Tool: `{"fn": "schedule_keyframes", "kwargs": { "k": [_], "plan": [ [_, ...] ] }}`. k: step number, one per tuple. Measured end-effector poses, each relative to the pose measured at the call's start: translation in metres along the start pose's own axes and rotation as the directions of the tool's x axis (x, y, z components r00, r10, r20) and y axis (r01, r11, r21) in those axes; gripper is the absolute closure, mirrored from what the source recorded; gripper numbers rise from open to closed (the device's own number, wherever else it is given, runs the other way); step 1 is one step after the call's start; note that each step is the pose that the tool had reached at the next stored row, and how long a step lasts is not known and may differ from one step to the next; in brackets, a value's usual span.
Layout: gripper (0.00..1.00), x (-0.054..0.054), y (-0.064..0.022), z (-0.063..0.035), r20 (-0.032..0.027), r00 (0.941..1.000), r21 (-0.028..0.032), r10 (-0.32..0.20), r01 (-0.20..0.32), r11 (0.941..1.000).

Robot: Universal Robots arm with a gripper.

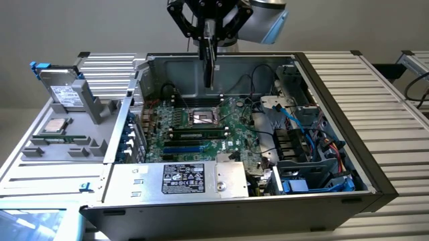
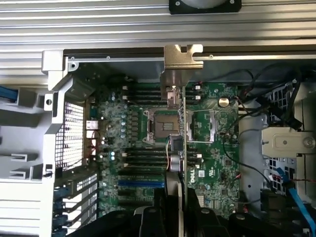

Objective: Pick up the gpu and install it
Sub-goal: 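Insert the gpu into the slot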

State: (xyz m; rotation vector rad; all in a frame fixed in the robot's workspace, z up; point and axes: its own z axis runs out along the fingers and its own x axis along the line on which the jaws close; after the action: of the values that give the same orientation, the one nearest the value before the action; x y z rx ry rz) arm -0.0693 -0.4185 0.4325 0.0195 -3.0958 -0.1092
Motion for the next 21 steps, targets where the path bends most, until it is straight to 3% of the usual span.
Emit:
{"fn": "schedule_keyframes", "kwargs": {
  "k": [5, 11, 16, 21],
  "plan": [
    [0.72, 0.0000, 0.0000, 0.0001, -0.0066, 0.9959, 0.0034, -0.090, 0.090, 0.9959],
    [0.72, 0.0000, -0.0001, 0.0006, -0.0148, 0.9802, 0.0061, -0.197, 0.198, 0.9803],
    [0.72, 0.0000, -0.0001, 0.0012, -0.0210, 0.9582, 0.0085, -0.285, 0.286, 0.9583],
    [0.72, -0.0001, -0.0001, 0.0016, -0.0273, 0.9283, 0.0105, -0.371, 0.371, 0.9284]
  ]
}}
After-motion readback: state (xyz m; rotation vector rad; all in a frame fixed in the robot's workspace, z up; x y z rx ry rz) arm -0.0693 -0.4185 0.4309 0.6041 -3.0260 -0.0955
